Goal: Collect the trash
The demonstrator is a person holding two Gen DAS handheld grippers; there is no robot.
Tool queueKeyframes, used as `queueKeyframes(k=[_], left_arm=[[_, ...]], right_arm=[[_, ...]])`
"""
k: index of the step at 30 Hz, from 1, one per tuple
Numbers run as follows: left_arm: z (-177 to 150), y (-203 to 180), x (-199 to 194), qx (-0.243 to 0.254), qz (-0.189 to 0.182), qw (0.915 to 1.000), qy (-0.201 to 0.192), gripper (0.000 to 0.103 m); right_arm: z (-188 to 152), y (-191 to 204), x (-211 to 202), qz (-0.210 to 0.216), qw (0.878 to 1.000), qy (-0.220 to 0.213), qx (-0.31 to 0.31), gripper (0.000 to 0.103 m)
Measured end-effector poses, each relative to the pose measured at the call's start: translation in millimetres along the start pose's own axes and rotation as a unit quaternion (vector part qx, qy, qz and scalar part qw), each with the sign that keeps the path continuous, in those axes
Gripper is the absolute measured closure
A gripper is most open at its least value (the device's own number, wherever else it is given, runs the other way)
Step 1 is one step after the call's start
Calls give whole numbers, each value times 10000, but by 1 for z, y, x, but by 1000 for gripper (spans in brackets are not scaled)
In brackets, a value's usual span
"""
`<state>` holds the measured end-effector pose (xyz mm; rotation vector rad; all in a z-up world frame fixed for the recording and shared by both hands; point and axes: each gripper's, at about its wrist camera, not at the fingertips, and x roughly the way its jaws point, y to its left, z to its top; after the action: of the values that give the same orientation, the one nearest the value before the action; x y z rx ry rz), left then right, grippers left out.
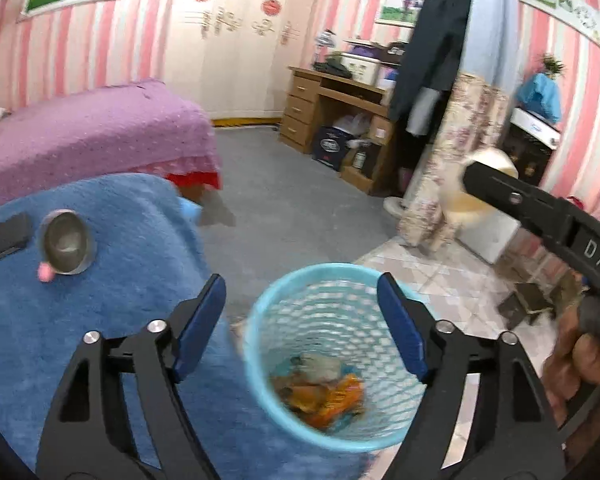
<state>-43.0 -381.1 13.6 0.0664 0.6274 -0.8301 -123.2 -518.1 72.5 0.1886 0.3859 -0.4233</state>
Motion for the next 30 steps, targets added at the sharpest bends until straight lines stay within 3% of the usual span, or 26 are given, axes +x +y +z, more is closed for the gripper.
queueKeyframes(k=[2, 6, 12, 13, 17, 21, 26, 30], left_arm=[[-4, 22, -15, 23, 321, 9995, -51, 24], [-16, 81, -61, -70, 1080, 9938, -262, 8], [-47, 185, -139, -603, 2259, 9709, -510, 6], [-54, 207, -155, -791, 2473, 9640, -574, 6], [-71, 261, -190, -1272, 2820, 9479, -757, 6], [-90, 294, -215, -1393, 3083, 9378, -786, 5], [-102, 322, -234, -1425, 3435, 9246, -828, 5], [-112, 336, -246, -1611, 3376, 9231, -895, 5]], right_arm=[[-1, 2, 1, -176, 9998, 6, -105, 15], [0, 18, 3, -141, 9997, 15, -213, 15], [-2, 54, 2, 200, 9996, -117, -163, 14], [-5, 64, 5, 255, 9995, -121, -169, 13], [-18, 115, 15, 531, 9984, -168, -136, 10], [-40, 170, 27, 1258, 9919, 32, 164, 8], [-74, 250, 31, 1476, 9869, 285, -579, 8], [-90, 287, 25, 1640, 9810, 349, -981, 7]])
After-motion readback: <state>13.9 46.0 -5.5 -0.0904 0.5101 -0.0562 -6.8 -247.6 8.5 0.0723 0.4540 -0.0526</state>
